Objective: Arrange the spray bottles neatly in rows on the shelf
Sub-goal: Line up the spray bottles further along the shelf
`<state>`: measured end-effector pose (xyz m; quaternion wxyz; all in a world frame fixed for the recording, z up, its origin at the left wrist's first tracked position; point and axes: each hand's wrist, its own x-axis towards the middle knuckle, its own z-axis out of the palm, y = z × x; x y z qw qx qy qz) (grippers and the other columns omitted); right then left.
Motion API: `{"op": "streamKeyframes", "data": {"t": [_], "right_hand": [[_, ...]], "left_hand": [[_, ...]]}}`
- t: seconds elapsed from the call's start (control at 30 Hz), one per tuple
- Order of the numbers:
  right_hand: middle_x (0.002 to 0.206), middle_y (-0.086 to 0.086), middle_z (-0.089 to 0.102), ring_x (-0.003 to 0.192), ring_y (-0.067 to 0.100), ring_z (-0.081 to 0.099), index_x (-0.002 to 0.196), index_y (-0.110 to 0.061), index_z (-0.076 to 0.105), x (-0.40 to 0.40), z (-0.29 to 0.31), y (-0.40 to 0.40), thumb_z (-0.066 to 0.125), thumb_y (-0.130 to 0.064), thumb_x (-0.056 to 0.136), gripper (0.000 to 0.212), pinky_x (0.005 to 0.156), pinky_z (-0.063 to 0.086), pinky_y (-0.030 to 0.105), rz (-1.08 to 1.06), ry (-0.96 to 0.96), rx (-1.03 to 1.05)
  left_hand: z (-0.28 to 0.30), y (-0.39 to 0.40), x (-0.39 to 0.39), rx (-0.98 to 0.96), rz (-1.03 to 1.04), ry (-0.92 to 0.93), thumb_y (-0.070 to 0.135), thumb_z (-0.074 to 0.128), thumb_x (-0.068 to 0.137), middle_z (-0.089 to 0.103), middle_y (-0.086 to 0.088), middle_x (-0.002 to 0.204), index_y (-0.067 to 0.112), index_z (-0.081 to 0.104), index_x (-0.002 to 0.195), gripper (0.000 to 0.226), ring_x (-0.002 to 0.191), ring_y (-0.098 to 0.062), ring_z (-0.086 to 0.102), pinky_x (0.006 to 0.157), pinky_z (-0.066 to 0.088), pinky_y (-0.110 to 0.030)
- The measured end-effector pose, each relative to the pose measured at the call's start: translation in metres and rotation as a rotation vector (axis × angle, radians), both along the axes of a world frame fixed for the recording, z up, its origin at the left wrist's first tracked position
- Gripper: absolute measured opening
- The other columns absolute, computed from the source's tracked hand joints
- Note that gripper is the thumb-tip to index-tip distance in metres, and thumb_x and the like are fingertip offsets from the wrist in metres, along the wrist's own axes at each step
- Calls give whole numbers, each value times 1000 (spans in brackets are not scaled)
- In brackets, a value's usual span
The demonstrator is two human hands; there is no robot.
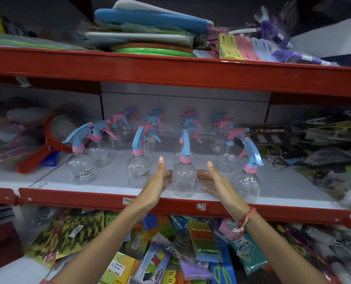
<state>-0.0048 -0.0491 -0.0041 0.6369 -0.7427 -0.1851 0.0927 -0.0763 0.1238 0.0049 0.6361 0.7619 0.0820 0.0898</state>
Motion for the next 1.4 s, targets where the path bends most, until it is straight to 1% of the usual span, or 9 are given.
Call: {"op": "streamKeyframes", "data": {"t": [0.2, 0.43, 0.5, 0.6, 0.73, 0.87, 1.03, 1.13, 1.4], "right_hand": [[114, 2, 66, 112, 14, 62, 104, -24, 64, -13, -3, -4, 32, -57, 92, 48, 102, 45, 27, 11, -12, 34], [126, 6, 64, 117, 16, 60, 124, -12, 61, -26, -7, -4, 34, -68, 81, 76, 106, 43, 30, -30, -37, 9], [125, 2, 64, 114, 14, 59, 119, -18, 62, -33, -11, 0, 33, -69, 83, 70, 106, 43, 34, -128, -139, -1], [111, 2, 64, 95, 9, 61, 101, -18, 66, -50, -11, 12, 34, -62, 88, 56, 86, 46, 19, -311, -349, 61], [102, -4, 69, 98, 5, 65, 98, -25, 70, -68, -4, 43, 39, -39, 98, 34, 89, 50, 23, -221, -476, 170], [107, -3, 72, 105, 9, 65, 100, -24, 69, -66, -2, 87, 39, -42, 96, 36, 99, 50, 35, -106, -363, 170], [134, -2, 59, 126, 14, 52, 130, -25, 55, -47, -8, 131, 36, -68, 86, 65, 112, 37, 44, -78, -148, -1], [145, 0, 49, 133, 20, 46, 139, -21, 46, -39, -4, 148, 34, -66, 88, 68, 115, 33, 45, -71, -63, -38], [136, 2, 57, 128, 21, 51, 132, -23, 53, -41, -8, 155, 30, -76, 82, 76, 112, 36, 45, -108, -110, -98]], "left_hand": [[-1, -1, -15, 9, -35, 8, 72, 7, 77, 49, -11, 143, 8, 44, 136, 95, 128, -20, 48, 111, 30, -34], [-1, -1, -25, -1, -56, 0, 72, 8, 76, 50, -7, 141, 12, 47, 135, 93, 128, -17, 48, 113, 28, -33], [-5, 2, -27, 6, -38, -29, 76, 11, 71, 51, -6, 141, 14, 48, 134, 95, 127, -17, 49, 116, 28, -38], [-9, 12, -33, -29, 60, -166, 70, 17, 77, 60, -3, 130, 15, 57, 125, 83, 117, -13, 56, 110, 36, -36], [-11, 45, -42, -85, 210, -297, 59, 23, 89, 69, 0, 112, 15, 66, 109, 65, 105, -9, 63, 102, 45, -35], [-9, 85, -43, -58, 310, -296, 54, 23, 94, 65, -3, 119, 18, 63, 109, 57, 114, -15, 58, 106, 41, -39], [-6, 114, -34, 21, 240, -129, 75, 15, 79, 39, -4, 150, 19, 38, 141, 87, 137, -20, 37, 118, 24, -46], [1, 116, -30, 45, 149, -55, 76, 11, 79, 28, -3, 156, 22, 26, 147, 88, 143, -19, 26, 120, 15, -41], [6, 130, -32, -14, 21, -4, 84, 9, 63, 38, -13, 150, 13, 28, 145, 110, 136, -25, 40, 118, 22, -47]]}}
